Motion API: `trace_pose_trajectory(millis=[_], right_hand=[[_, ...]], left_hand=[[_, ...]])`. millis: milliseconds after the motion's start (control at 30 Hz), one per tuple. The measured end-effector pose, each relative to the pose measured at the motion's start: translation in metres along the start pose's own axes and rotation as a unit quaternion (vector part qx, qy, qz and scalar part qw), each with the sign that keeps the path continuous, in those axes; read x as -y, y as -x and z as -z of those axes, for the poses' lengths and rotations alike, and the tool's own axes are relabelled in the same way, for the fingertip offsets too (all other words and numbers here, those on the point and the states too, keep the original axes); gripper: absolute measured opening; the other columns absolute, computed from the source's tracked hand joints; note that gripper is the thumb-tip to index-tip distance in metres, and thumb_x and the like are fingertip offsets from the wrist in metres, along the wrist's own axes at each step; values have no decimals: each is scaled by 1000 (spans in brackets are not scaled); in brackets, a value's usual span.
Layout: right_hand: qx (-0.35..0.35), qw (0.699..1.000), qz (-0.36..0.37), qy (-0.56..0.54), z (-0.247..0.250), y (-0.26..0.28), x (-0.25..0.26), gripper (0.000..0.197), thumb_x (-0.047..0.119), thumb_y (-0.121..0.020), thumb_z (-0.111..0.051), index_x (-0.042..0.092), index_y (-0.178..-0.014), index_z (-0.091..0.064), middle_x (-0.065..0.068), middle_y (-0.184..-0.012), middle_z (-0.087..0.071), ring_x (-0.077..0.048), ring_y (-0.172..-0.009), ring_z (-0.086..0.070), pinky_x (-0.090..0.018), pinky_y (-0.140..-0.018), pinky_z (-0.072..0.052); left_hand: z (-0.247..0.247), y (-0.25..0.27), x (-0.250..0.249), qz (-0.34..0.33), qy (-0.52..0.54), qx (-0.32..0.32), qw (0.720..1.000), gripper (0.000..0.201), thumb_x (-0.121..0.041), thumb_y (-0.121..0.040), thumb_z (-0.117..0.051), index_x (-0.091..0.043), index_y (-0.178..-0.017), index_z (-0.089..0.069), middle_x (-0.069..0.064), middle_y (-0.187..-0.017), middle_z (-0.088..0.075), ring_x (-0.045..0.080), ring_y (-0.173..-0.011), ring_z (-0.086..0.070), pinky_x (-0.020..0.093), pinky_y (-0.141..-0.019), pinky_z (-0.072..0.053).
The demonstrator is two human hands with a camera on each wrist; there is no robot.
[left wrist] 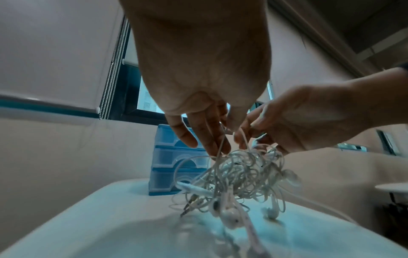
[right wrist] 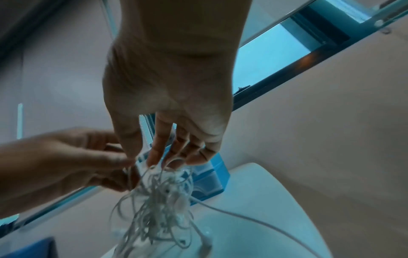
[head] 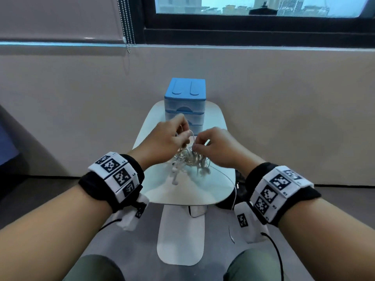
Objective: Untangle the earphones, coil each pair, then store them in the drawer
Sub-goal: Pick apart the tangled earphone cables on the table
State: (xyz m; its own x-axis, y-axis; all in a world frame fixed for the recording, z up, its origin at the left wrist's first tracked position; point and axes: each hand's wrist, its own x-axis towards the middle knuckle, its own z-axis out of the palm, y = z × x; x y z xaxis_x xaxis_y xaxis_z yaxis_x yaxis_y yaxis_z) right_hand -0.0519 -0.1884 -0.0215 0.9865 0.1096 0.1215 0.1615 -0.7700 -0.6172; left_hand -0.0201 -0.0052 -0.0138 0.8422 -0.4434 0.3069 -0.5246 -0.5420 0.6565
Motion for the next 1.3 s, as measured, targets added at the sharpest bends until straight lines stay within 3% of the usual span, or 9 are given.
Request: trace_pose_trajectory(millis=[100,233,467,633,700,833,933,1100,1300], right_hand=[[-35,999,11,29,-1,-2,1,24,26,-97,-66,15,-76,-68,-6,-78,-70,-23,-71,-63,-38,-69,-53],[-111,993,31,15,9,-8,17,33,20,-98,-62,21,-66,-54,7,-63,-52,-11,-56,-43,-31,-57,-35],[-130,986,105,-12,22,-16,58,21,23,-106,-44,6,-95,-49,-15,-77,-66,-38,-72,-62,-50,-70,-54],[-146,961,203,118,31,-11,79,11,27,-103,-51,17,-98,-53,2,-73,-56,-27,-66,-53,-46,-65,-52],[-159,945,247,146,30,-6,81,7,20,-96,-59,16,-102,-55,1,-86,-59,-27,-72,-55,-45,-67,-52],[-165,974,144,53,24,-5,60,49,17,-86,-69,20,-130,-50,4,-114,-53,-17,-79,-55,-34,-75,-47],[-102,994,15,17,18,-4,38,53,21,-88,-72,17,-137,-51,0,-118,-54,-17,-95,-52,-27,-82,-40],[-3,1000,6,-1,-5,-2,21,20,28,-103,-59,16,-98,-74,5,-88,-62,-13,-77,-58,-26,-70,-43],[-124,980,-4,-158,9,-19,30,39,20,-106,-48,8,-72,-63,-11,-66,-65,-27,-56,-67,-43,-63,-57]], left_hand=[[-4,0,-2,58,159,19,985,13,-23,-103,-57,-15,-94,-52,6,-97,-74,23,-91,-72,37,-84,-55],[-11,6,2,85,179,89,976,12,-16,-95,-72,-15,-100,-61,8,-96,-72,18,-89,-69,32,-83,-53],[-11,5,-2,75,228,83,967,19,-20,-89,-79,-10,-104,-72,-1,-90,-74,2,-81,-69,14,-74,-52],[-18,3,13,67,124,14,990,18,-40,-82,-85,-25,-87,-77,-11,-87,-72,14,-81,-67,43,-86,-55],[-18,1,17,61,110,-25,992,15,-45,-81,-81,-32,-79,-74,-19,-77,-70,11,-74,-63,41,-79,-51],[-8,-5,13,46,138,-63,987,17,-21,-94,-74,-25,-77,-74,-9,-69,-71,9,-66,-61,33,-73,-50],[-1,-9,5,30,193,-110,975,16,-18,-97,-70,-12,-83,-74,-3,-69,-71,9,-63,-61,31,-68,-52],[12,-11,-23,-29,285,-145,947,18,-18,-101,-65,-5,-93,-74,2,-77,-69,6,-65,-57,17,-66,-48],[3,1,1,23,243,8,970,20,-14,-94,-65,-25,-111,-65,0,-100,-68,6,-87,-63,22,-79,-46]])
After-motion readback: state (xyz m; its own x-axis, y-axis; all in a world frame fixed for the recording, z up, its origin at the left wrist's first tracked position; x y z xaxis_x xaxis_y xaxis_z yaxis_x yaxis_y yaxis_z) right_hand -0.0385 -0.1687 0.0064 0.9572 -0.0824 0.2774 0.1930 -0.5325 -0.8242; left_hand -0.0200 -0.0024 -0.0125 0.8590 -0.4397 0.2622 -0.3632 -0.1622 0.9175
